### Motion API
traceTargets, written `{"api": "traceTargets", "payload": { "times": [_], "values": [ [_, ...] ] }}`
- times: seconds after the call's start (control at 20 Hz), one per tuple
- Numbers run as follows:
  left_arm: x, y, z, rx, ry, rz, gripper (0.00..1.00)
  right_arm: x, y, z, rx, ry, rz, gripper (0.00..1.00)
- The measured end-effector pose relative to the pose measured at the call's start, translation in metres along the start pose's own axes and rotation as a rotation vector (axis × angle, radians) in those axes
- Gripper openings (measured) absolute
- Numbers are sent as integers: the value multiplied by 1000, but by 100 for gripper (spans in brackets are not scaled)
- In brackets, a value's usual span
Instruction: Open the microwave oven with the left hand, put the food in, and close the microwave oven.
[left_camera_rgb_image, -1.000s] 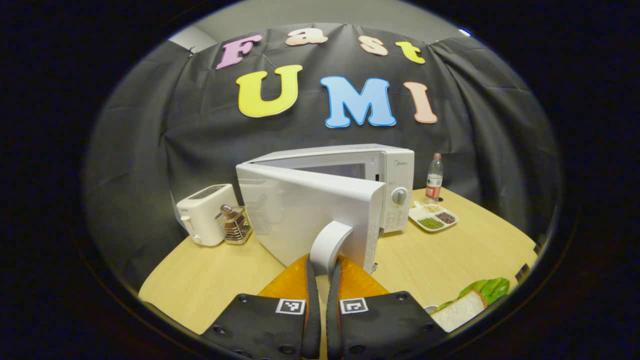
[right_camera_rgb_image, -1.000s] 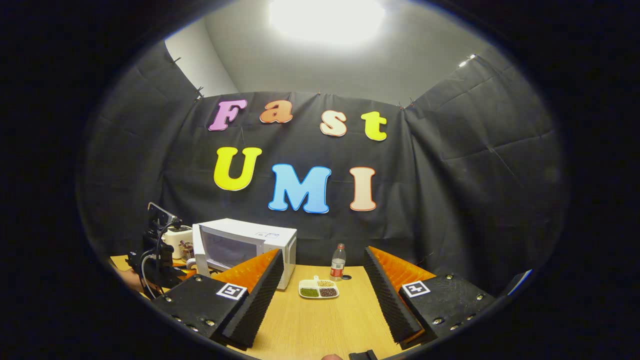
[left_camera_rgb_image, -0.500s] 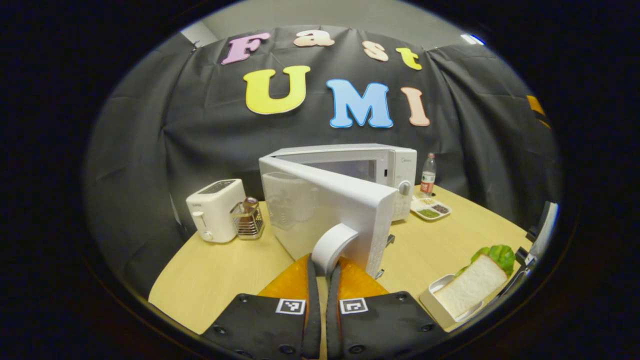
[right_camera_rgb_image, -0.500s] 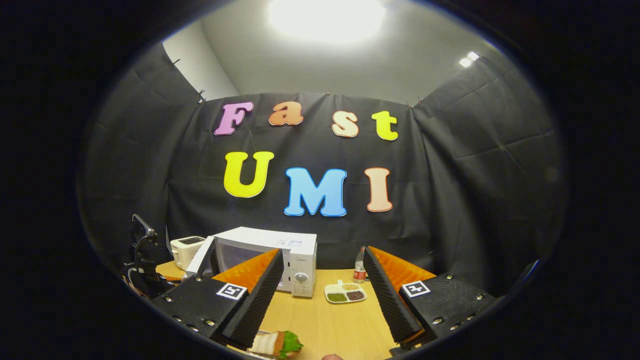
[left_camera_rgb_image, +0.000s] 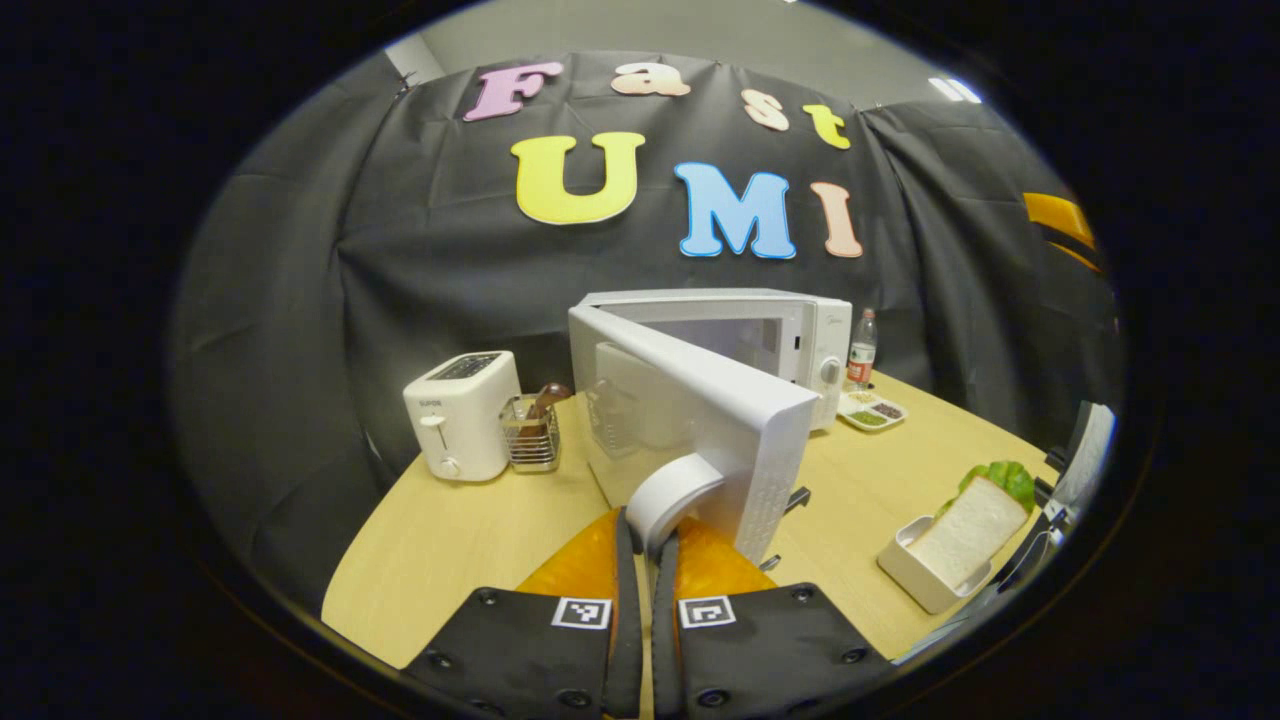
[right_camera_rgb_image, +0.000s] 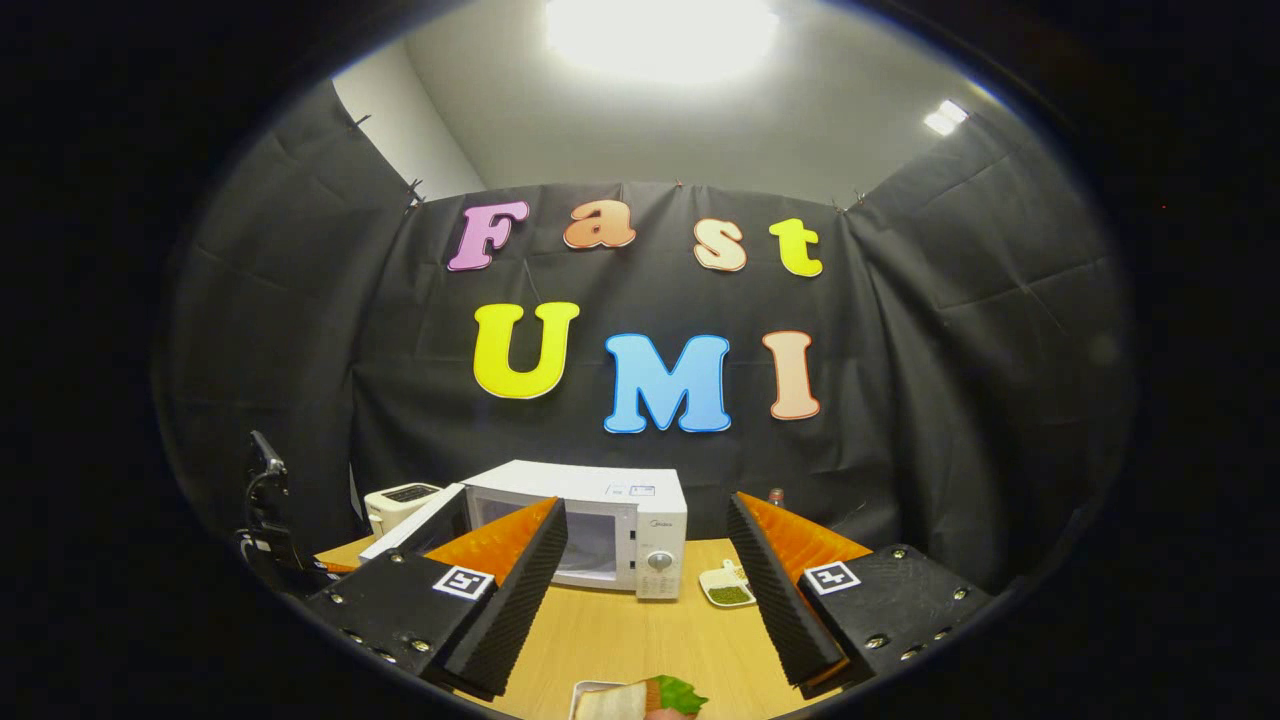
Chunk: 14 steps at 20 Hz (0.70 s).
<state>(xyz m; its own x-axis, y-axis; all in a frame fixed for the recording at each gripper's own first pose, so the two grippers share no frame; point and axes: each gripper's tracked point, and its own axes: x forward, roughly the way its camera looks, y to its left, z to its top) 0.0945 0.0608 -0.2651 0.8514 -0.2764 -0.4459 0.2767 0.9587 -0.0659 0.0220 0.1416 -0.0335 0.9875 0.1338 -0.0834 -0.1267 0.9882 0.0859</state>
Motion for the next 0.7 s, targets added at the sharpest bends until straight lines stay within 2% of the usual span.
{"api": "traceTargets", "payload": {
  "times": [0.1,0.15,0.3,0.45,0.55,0.6,0.65,0.7],
  "values": [
    [-6,20,-1,4,-2,8,14,4,11,-1,11,-1,-3,97],
    [-8,31,-3,4,-3,17,11,6,17,-1,16,-3,-6,97],
    [-11,56,-6,-15,-7,28,11,10,31,-3,16,-5,-8,97],
    [-13,63,-9,-37,-5,15,12,10,39,-2,9,4,-2,97],
    [-16,68,-10,-50,-3,33,20,9,41,1,-1,7,4,97],
    [-22,69,-10,-47,-8,48,17,9,40,2,-8,6,8,97],
    [-30,72,-8,-40,-19,71,36,9,39,3,-13,9,15,97],
    [-37,76,-7,-37,-31,97,39,9,38,0,-15,17,23,97]
  ]
}}
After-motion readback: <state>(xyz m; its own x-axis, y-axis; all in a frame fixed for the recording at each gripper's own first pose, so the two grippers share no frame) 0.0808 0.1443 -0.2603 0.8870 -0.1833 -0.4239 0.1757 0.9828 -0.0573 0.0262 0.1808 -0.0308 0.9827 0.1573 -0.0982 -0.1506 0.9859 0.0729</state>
